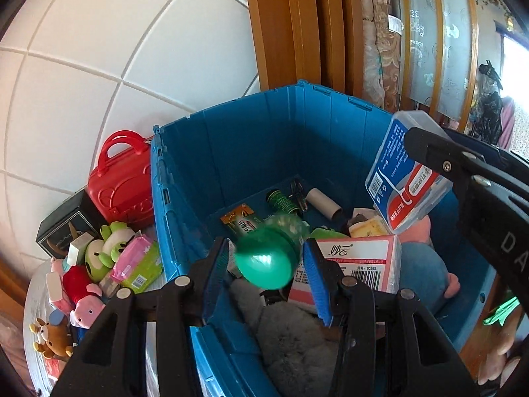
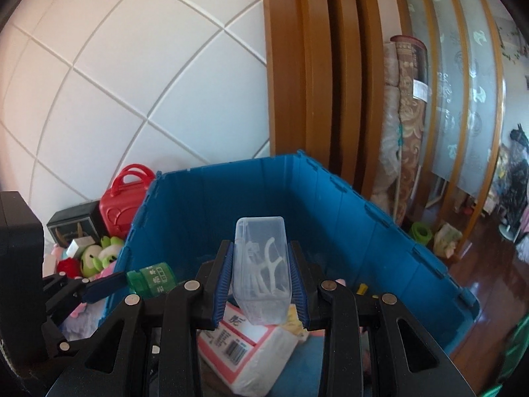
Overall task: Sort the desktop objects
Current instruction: 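Carry the green jar in the left tool and clear box in the right into the blue bin, release, then return both tools from the bin to the bed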
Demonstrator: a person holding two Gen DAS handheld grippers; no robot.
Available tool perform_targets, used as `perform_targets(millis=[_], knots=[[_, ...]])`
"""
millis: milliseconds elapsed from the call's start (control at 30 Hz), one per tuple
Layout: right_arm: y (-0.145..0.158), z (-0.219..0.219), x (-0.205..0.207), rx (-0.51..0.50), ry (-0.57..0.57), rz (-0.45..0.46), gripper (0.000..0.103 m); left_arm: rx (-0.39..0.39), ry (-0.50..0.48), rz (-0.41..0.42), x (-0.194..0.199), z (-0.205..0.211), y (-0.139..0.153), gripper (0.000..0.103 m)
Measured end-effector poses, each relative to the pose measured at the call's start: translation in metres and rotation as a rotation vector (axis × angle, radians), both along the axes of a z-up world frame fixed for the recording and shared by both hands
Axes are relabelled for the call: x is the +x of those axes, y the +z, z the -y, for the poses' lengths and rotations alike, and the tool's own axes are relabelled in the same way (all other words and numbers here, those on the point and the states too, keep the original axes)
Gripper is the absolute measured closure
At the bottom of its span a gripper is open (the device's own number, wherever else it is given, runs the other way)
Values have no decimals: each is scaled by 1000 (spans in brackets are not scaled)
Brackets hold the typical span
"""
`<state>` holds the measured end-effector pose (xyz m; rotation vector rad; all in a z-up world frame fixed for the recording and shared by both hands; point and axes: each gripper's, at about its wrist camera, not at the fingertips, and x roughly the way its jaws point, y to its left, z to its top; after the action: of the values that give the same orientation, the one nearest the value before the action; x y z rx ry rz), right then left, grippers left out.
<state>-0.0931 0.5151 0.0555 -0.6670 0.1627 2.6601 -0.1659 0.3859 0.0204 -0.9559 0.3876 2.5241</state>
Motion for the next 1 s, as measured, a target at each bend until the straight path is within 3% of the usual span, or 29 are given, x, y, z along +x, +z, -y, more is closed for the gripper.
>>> perform_targets(millis=[67,133,200,333,633,1000], knots=[[-3,-7,1,-13,-6,6,65,6,10,8,-1,2,0,42],[-4,-11,3,-17,-17,4,50,15,13,13,0,5,0,29],[-5,-14,4,-14,-24,4,40,27,12,7,1,9,0,27],[-5,-17,9,-30,-35,-3,0,39,-3,11,7,15,0,26],[-3,-11,34,-74,-42,-18,0,89,-11,-19,26,44,6,25],[7,43,66,-46,52,-49,0,142,52,-57,47,102,10,24]])
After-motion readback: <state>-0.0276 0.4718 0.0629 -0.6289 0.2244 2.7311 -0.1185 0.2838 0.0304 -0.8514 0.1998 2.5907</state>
